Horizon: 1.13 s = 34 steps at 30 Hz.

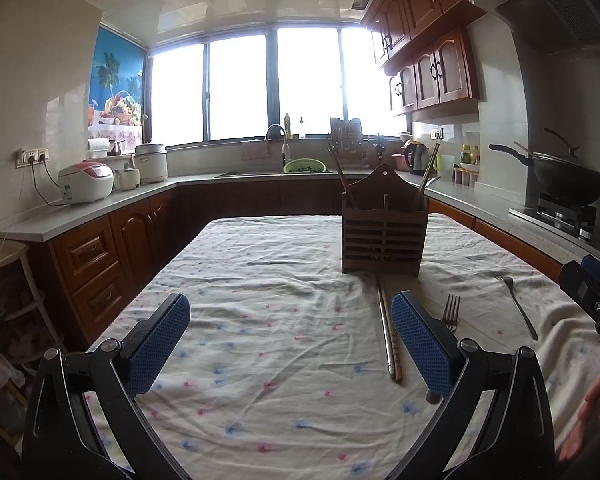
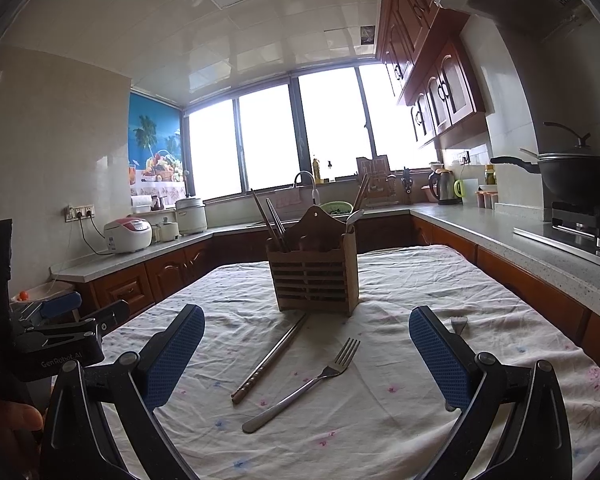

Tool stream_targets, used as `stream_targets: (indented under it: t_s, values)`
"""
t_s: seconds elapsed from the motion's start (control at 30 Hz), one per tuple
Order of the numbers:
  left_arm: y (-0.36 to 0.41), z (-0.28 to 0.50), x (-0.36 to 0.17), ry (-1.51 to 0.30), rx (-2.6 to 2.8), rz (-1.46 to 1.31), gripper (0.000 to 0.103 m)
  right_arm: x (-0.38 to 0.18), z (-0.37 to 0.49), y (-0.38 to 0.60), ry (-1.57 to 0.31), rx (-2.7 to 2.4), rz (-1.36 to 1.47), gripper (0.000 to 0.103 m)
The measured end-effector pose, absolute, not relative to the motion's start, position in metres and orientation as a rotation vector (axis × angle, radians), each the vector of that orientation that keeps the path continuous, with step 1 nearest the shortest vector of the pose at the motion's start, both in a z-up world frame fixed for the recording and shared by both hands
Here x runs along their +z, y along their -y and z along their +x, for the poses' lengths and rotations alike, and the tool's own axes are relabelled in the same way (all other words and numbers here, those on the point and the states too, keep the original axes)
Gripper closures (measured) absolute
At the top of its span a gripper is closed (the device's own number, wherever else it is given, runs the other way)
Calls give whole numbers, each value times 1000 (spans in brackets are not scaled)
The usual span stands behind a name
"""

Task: Organize utensils

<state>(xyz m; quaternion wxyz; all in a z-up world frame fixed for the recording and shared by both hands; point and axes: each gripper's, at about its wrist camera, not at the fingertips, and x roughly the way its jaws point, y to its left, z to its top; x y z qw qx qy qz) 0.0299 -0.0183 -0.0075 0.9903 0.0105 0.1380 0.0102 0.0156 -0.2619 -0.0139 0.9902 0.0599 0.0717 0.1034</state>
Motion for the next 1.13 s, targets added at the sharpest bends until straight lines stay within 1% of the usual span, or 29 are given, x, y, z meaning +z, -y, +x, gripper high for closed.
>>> stream_targets:
  t_s: [0.73, 1.13]
  values:
    - [23, 33, -8, -286, 1, 22, 0, -11, 16, 260, -145, 210, 129, 0]
    - [21, 34, 1, -286, -32, 7, 0, -13, 25, 262, -175, 196, 138, 0]
